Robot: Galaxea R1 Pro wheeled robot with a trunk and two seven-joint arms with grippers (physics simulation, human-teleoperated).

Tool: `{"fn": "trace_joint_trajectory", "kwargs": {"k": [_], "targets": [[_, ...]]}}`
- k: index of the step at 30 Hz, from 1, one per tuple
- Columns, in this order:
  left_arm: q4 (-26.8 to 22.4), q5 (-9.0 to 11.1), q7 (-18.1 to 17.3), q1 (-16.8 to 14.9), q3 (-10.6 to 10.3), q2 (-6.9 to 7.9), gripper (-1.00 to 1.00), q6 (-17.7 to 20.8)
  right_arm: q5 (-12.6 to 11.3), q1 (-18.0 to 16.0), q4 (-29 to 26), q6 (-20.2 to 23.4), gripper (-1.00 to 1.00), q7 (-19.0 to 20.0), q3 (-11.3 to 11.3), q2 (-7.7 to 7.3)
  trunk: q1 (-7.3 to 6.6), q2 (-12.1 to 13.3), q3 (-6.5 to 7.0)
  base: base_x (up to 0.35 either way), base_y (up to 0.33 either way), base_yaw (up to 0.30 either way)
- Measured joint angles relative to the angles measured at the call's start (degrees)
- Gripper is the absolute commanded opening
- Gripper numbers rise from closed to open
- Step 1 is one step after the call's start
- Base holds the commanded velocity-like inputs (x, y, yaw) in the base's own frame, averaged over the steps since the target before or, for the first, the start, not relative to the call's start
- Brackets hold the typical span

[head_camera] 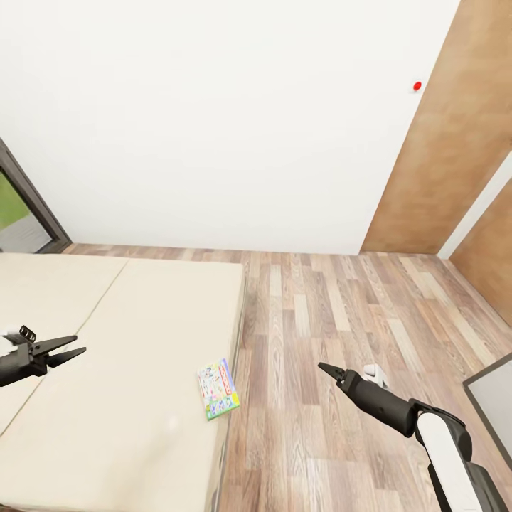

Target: Put all the toys in the child's room - the three board games (two on the bed and one on the table), the two jigsaw puzzles on the table, and the tennis ball on the table - inside the toy box on the table in the child's room.

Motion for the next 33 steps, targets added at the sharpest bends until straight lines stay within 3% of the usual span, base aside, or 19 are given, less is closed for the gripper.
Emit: {"fn": "trace_joint_trajectory", "kwargs": {"k": [33], "targets": [[0.00,0.00,0.00,0.00,0.00,0.00,1.00,0.00,0.00,0.00,0.19,-0.01,1.00,0.02,-0.03,0.00,0.00,0.00,3.10,0.000,0.000,0.000]]}}
